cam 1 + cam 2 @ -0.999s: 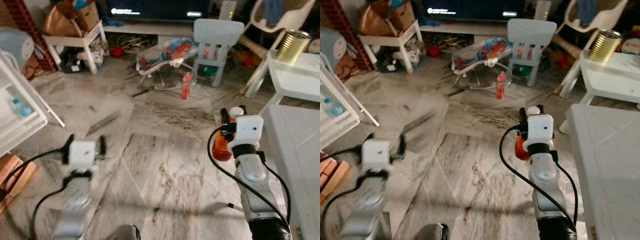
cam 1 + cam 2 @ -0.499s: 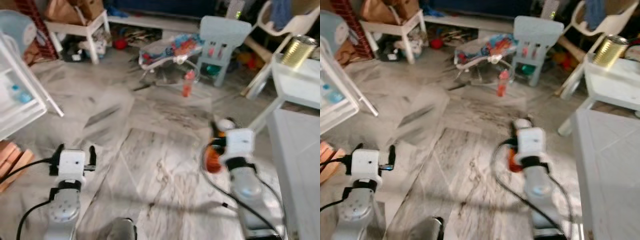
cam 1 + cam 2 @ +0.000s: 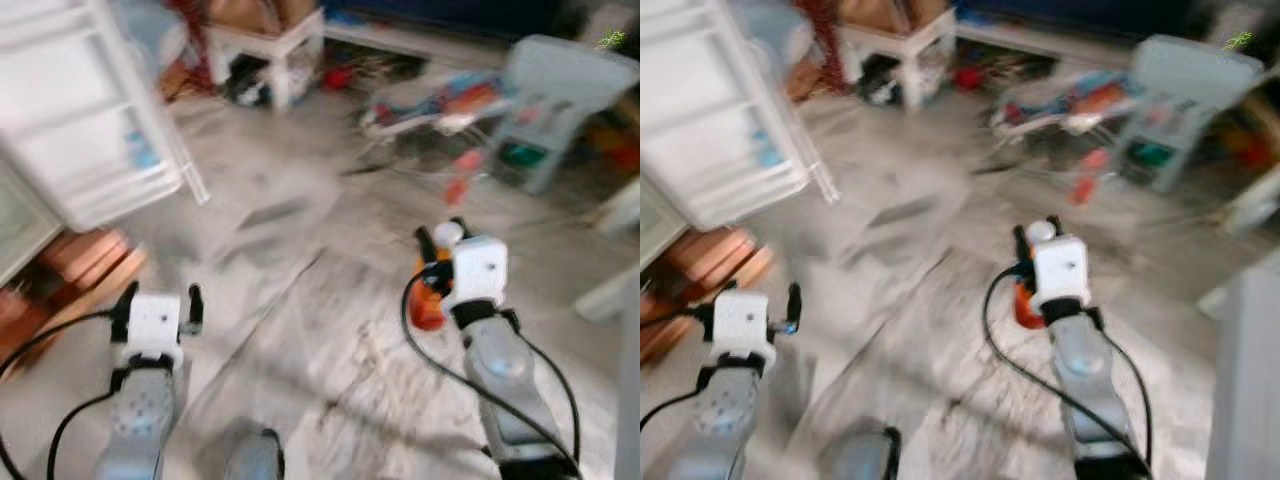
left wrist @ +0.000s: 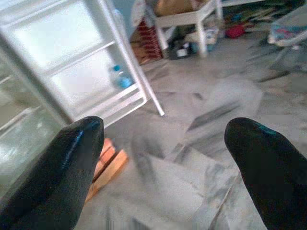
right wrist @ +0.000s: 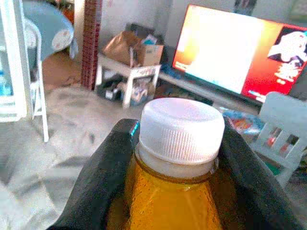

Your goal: Restocking fridge

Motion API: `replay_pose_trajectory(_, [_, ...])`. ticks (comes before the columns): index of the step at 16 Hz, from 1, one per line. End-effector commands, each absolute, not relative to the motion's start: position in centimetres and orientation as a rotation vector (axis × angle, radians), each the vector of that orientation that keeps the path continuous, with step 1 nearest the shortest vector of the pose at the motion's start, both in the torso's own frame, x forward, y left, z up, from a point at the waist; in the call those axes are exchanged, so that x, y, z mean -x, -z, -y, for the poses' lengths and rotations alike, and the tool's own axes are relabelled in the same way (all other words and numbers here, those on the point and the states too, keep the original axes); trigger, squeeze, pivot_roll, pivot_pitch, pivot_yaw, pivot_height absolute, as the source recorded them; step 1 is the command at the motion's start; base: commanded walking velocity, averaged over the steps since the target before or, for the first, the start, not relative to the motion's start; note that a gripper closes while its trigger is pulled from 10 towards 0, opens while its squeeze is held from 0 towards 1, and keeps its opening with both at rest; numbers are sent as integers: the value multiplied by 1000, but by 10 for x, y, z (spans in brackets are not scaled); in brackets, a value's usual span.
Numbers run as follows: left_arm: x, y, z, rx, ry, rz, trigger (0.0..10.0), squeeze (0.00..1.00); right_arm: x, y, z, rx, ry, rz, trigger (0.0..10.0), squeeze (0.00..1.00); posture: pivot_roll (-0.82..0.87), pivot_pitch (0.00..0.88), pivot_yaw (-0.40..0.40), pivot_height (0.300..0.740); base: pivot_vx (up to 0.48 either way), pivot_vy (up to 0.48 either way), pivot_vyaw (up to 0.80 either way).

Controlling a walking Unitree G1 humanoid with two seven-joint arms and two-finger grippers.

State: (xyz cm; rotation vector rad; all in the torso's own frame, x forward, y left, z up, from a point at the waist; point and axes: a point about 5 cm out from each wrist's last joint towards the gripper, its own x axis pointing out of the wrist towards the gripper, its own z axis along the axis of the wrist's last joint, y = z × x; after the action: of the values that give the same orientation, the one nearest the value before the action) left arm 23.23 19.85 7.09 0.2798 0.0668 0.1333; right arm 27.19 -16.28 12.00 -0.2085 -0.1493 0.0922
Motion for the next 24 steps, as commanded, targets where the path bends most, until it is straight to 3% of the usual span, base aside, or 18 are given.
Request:
replay_pose_trajectory(1, [-235,-73,-202,-277,-140,-67,10000,0,-278,-133,156,189,-104,206,10000,0,112,98,-35,740,0,0,794])
replay_pose_trajectory(11, [-236,-74,-190,-226,-96,-64,10000,0,-277,-138,148,179,-184,230,10000,0,117,111,-42,740,0,0,722])
replay_pose_trajectory(13, [-236,-74,-189,-212,-97,-70,10000,0,-279,-139,149,78,-178,221,10000,0,118,116,-39,740,249,251,0])
replay_pose_trajectory(24, [-242,-83,-187,-210,-104,-52,10000,0,-282,-142,151,93,-181,226,10000,0,119,121,-45,740,319,359,0])
